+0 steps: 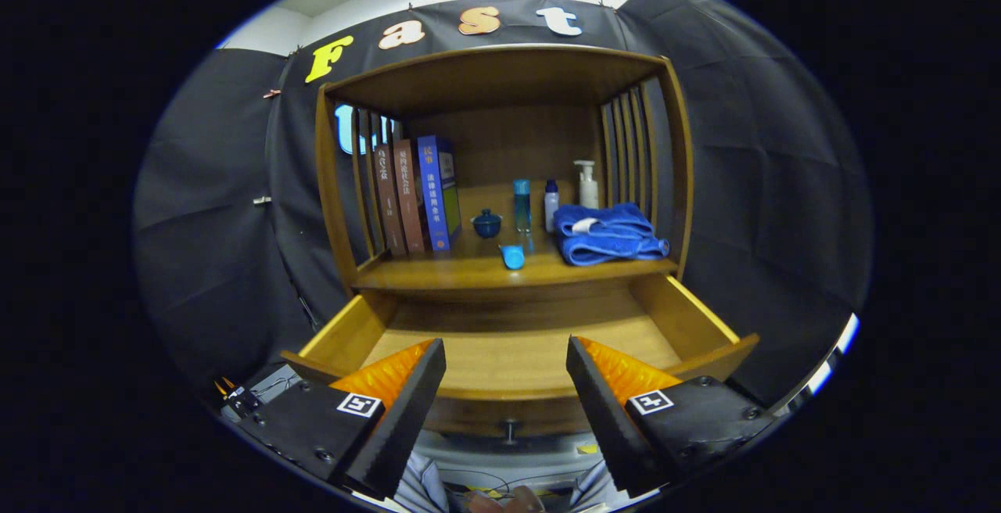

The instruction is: Pull open the drawer, take out the items inside it, and place them on the countertop above the cabinet.

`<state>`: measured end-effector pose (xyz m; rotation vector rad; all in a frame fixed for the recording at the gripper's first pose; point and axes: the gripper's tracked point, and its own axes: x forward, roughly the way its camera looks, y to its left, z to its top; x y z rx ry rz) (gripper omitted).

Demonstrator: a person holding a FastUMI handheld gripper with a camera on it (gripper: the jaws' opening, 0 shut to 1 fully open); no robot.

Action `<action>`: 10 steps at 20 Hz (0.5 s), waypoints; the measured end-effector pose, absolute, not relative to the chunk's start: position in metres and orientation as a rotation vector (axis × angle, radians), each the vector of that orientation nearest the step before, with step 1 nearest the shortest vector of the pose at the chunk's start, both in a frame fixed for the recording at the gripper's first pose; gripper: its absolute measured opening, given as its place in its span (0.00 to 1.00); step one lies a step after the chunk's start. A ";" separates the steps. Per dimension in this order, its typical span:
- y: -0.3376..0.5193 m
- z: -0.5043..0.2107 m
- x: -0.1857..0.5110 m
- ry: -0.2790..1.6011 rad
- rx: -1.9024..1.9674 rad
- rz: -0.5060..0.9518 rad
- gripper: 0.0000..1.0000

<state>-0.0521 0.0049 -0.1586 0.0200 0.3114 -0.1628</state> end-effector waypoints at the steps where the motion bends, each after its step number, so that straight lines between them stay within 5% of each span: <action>1: 0.003 -0.171 -0.057 0.326 0.037 -0.168 0.99; 10: -0.007 -0.231 -0.058 0.387 -0.007 -0.183 1.00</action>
